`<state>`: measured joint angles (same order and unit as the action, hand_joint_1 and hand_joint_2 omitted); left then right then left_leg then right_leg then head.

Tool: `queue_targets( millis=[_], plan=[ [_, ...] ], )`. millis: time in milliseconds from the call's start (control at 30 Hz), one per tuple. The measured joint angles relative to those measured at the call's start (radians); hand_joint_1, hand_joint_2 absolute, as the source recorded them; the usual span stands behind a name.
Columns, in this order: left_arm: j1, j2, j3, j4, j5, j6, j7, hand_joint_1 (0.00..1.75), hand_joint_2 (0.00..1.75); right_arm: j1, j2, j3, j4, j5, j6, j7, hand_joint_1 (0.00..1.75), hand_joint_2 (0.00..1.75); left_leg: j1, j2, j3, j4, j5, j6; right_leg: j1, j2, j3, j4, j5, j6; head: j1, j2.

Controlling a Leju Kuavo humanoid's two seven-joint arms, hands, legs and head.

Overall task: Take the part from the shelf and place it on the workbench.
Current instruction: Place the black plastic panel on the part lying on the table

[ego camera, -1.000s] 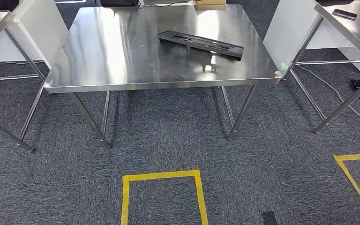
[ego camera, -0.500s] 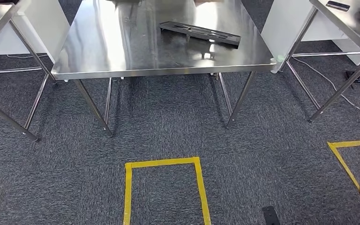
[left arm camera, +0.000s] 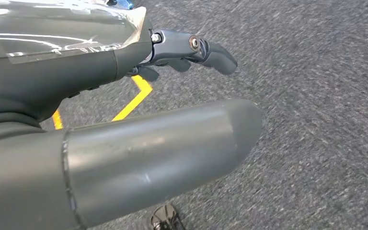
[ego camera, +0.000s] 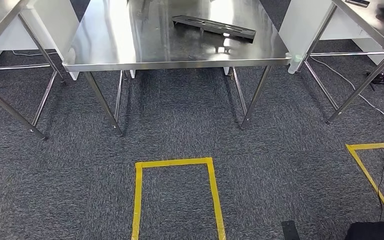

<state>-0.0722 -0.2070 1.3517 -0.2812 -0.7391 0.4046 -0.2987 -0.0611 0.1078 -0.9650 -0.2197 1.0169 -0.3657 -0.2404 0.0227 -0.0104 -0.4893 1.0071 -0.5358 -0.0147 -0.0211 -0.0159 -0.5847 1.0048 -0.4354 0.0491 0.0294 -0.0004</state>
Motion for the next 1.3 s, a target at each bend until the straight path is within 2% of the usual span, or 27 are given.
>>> queue_targets(
  millis=[67, 133, 233, 300, 333, 367, 400, 433, 467, 533, 600, 633, 733, 767, 800, 833, 867, 900, 967, 1000, 1033, 1100, 1133, 1167, 1233, 1267, 1300],
  plan=[
    [0.0, 0.004, -0.005, 0.002, -0.005, -0.001, 0.001, 0.0, 0.0, 0.003, 0.001, -0.008, 0.0, -0.005, 0.001, -0.002, 0.0, 0.0, -0.001, 0.004, -0.018, -0.004, 0.013, 0.024, -0.002, 0.001, -0.012, 0.005, 0.002, 0.015, 0.0, 0.0],
    [0.001, 0.005, -0.007, 0.004, -0.007, -0.001, 0.002, 0.0, 0.0, 0.006, 0.002, -0.013, 0.0, -0.008, 0.001, -0.003, 0.0, 0.0, 0.0, 0.008, -0.031, -0.009, 0.026, 0.043, -0.004, 0.003, -0.023, 0.014, -0.01, 0.018, -0.001, 0.0],
    [0.001, 0.006, -0.007, 0.004, -0.007, -0.001, 0.002, 0.0, 0.0, 0.007, 0.002, -0.013, 0.0, -0.009, 0.002, -0.003, 0.0, 0.0, -0.002, 0.008, -0.035, -0.009, 0.028, 0.046, -0.003, 0.004, -0.027, 0.022, -0.022, 0.015, -0.001, 0.0],
    [0.0, 0.008, -0.01, 0.004, -0.008, -0.002, 0.002, 0.0, 0.0, 0.006, 0.002, -0.014, 0.0, -0.01, 0.002, -0.004, 0.0, 0.0, -0.003, 0.01, -0.05, -0.009, 0.04, 0.055, -0.004, 0.006, -0.047, 0.081, -0.076, 0.004, 0.004, 0.0],
    [0.0, 0.01, -0.013, 0.005, -0.012, -0.003, 0.002, 0.0, 0.0, 0.006, 0.002, -0.016, 0.0, -0.012, 0.001, -0.005, 0.0, 0.0, -0.005, 0.013, -0.069, -0.008, 0.057, 0.059, -0.004, 0.008, -0.059, 0.154, -0.114, 0.005, 0.007, 0.0],
    [0.0, 0.013, -0.018, 0.008, -0.017, -0.004, 0.002, 0.0, 0.0, 0.005, 0.001, -0.02, 0.0, -0.014, 0.0, -0.006, 0.0, 0.0, -0.006, 0.016, -0.096, -0.007, 0.081, 0.059, -0.005, 0.009, -0.031, 0.177, -0.13, 0.013, 0.009, 0.0],
    [-0.001, 0.016, -0.022, 0.01, -0.023, -0.006, 0.002, 0.0, 0.0, 0.004, 0.0, -0.025, 0.0, -0.016, -0.002, -0.007, 0.0, 0.0, -0.007, 0.018, -0.12, -0.006, 0.104, 0.055, -0.007, 0.011, 0.02, 0.157, -0.132, 0.022, 0.009, 0.0],
    [-0.002, 0.019, -0.027, 0.013, -0.029, -0.008, 0.002, 0.0, 0.0, 0.001, -0.001, -0.029, 0.0, -0.019, -0.004, -0.009, 0.0, 0.0, -0.009, 0.02, -0.143, -0.004, 0.127, 0.048, -0.005, 0.013, 0.089, 0.097, -0.129, 0.03, 0.009, 0.0],
    [-0.002, 0.021, -0.03, 0.015, -0.033, -0.009, 0.002, 0.0, 0.0, -0.001, -0.002, -0.033, 0.0, -0.021, -0.006, -0.011, 0.0, 0.0, -0.01, 0.02, -0.154, -0.005, 0.144, 0.039, -0.003, 0.015, 0.152, 0.005, -0.118, 0.029, 0.008, 0.0],
    [-0.003, 0.025, -0.035, 0.018, -0.037, -0.01, 0.002, 0.0, 0.0, -0.002, -0.002, -0.037, 0.0, -0.027, -0.008, -0.018, 0.0, 0.0, -0.012, 0.02, -0.158, -0.011, 0.167, 0.026, 0.006, 0.018, 0.18, -0.057, -0.129, 0.01, 0.006, 0.0],
    [0.001, 0.03, -0.039, 0.021, -0.042, -0.015, -0.002, 0.0, 0.0, 0.0, -0.002, -0.044, 0.001, -0.035, -0.01, -0.028, 0.0, 0.0, -0.009, 0.018, -0.165, -0.012, 0.171, 0.015, 0.002, 0.015, 0.158, -0.052, -0.114, -0.01, 0.003, 0.0],
    [0.003, 0.032, -0.041, 0.023, -0.044, -0.017, -0.004, 0.0, 0.0, 0.001, -0.002, -0.048, 0.001, -0.038, -0.01, -0.033, 0.0, 0.0, -0.007, 0.017, -0.173, 0.004, 0.144, 0.011, -0.002, 0.013, 0.147, -0.051, -0.103, -0.023, 0.002, 0.0],
    [0.006, 0.036, -0.044, 0.029, -0.048, -0.019, -0.01, 0.0, 0.0, 0.005, -0.003, -0.059, 0.001, -0.046, -0.011, -0.042, 0.0, 0.0, -0.003, 0.013, -0.207, 0.165, -0.02, 0.002, -0.001, 0.007, 0.103, -0.049, -0.063, -0.049, -0.001, 0.0],
    [0.006, 0.038, -0.045, 0.03, -0.049, -0.019, -0.011, 0.0, 0.0, 0.006, -0.004, -0.062, 0.001, -0.049, -0.011, -0.044, 0.0, 0.0, -0.003, 0.012, -0.214, 0.23, -0.052, 0.0, 0.002, 0.005, 0.089, -0.048, -0.05, -0.05, -0.001, 0.0],
    [0.006, 0.039, -0.046, 0.031, -0.051, -0.019, -0.012, 0.0, 0.0, 0.006, -0.004, -0.065, 0.001, -0.051, -0.011, -0.045, 0.0, 0.0, -0.003, 0.012, -0.211, 0.273, -0.055, -0.001, 0.004, 0.004, 0.075, -0.046, -0.038, -0.05, -0.001, 0.0],
    [0.005, 0.041, -0.047, 0.032, -0.052, -0.019, -0.012, 0.0, 0.0, 0.006, -0.005, -0.067, 0.001, -0.052, -0.011, -0.045, 0.0, 0.0, -0.003, 0.012, -0.194, 0.286, -0.036, -0.001, 0.005, 0.003, 0.059, -0.042, -0.027, -0.047, -0.001, 0.0],
    [0.005, 0.042, -0.048, 0.033, -0.054, -0.019, -0.012, 0.0, 0.0, 0.005, -0.005, -0.07, 0.001, -0.053, -0.011, -0.046, 0.0, 0.0, -0.003, 0.012, -0.158, 0.261, -0.007, 0.0, 0.006, 0.003, 0.043, -0.036, -0.017, -0.044, -0.002, 0.0],
    [0.003, 0.044, -0.048, 0.035, -0.055, -0.019, -0.012, 0.0, 0.0, 0.005, -0.006, -0.072, 0.001, -0.053, -0.011, -0.046, 0.0, 0.0, -0.002, 0.011, -0.105, 0.204, 0.014, 0.003, 0.005, 0.003, 0.028, -0.027, -0.009, -0.039, -0.002, 0.0],
    [0.0, 0.046, -0.049, 0.037, -0.058, -0.019, -0.012, 0.0, 0.0, 0.004, -0.006, -0.076, 0.001, -0.053, -0.011, -0.046, 0.0, 0.0, -0.004, 0.008, 0.008, 0.055, 0.007, 0.01, 0.009, 0.003, 0.003, -0.009, 0.002, -0.027, -0.002, 0.0],
    [-0.001, 0.047, -0.05, 0.038, -0.06, -0.019, -0.012, 0.0, 0.0, 0.003, -0.006, -0.077, 0.001, -0.052, -0.011, -0.046, 0.0, 0.0, -0.007, 0.007, 0.04, 0.004, -0.008, 0.014, 0.01, 0.002, -0.004, -0.003, 0.008, -0.02, -0.001, 0.0],
    [-0.002, 0.048, -0.053, 0.039, -0.062, -0.019, -0.012, 0.0, 0.0, 0.002, -0.007, -0.078, 0.001, -0.051, -0.012, -0.046, 0.0, 0.0, -0.012, 0.006, 0.052, -0.021, -0.018, 0.02, 0.011, 0.001, -0.008, -0.001, 0.016, -0.012, -0.001, 0.0],
    [-0.002, 0.049, -0.057, 0.042, -0.066, -0.019, -0.009, 0.0, 0.0, 0.002, -0.009, -0.081, 0.001, -0.052, -0.013, -0.046, 0.0, 0.0, -0.017, 0.01, 0.035, -0.028, -0.003, 0.039, 0.009, 0.001, -0.017, -0.001, 0.028, 0.001, -0.002, 0.0],
    [-0.003, 0.05, -0.059, 0.044, -0.068, -0.019, -0.008, 0.0, 0.0, 0.003, -0.01, -0.082, 0.002, -0.053, -0.014, -0.045, 0.0, 0.0, -0.017, 0.012, 0.022, -0.03, 0.01, 0.051, 0.008, 0.002, -0.026, 0.011, 0.014, 0.001, -0.002, 0.0],
    [-0.004, 0.051, -0.06, 0.046, -0.068, -0.018, -0.006, 0.0, 0.0, 0.004, -0.012, -0.084, 0.002, -0.055, -0.015, -0.043, 0.0, 0.0, -0.015, 0.015, 0.006, -0.033, 0.025, 0.06, 0.008, 0.005, -0.039, 0.039, -0.019, -0.002, -0.001, 0.0],
    [-0.005, 0.053, -0.064, 0.048, -0.07, -0.018, -0.005, 0.0, 0.0, 0.004, -0.016, -0.087, 0.003, -0.056, -0.017, -0.041, 0.0, 0.0, -0.015, 0.018, -0.029, -0.034, 0.053, 0.068, 0.007, 0.009, -0.069, 0.148, -0.117, -0.014, 0.002, 0.0],
    [-0.005, 0.054, -0.065, 0.049, -0.071, -0.018, -0.005, 0.0, 0.0, 0.003, -0.018, -0.088, 0.003, -0.057, -0.018, -0.041, 0.0, 0.0, -0.016, 0.02, -0.047, -0.033, 0.066, 0.068, 0.007, 0.01, -0.077, 0.211, -0.152, -0.012, 0.003, 0.0],
    [-0.005, 0.054, -0.065, 0.051, -0.072, -0.019, -0.004, 0.0, 0.0, 0.003, -0.02, -0.088, 0.003, -0.057, -0.019, -0.041, 0.0, 0.0, -0.016, 0.022, -0.065, -0.032, 0.081, 0.067, 0.007, 0.01, -0.076, 0.261, -0.164, -0.005, 0.002, 0.0]
  ],
)
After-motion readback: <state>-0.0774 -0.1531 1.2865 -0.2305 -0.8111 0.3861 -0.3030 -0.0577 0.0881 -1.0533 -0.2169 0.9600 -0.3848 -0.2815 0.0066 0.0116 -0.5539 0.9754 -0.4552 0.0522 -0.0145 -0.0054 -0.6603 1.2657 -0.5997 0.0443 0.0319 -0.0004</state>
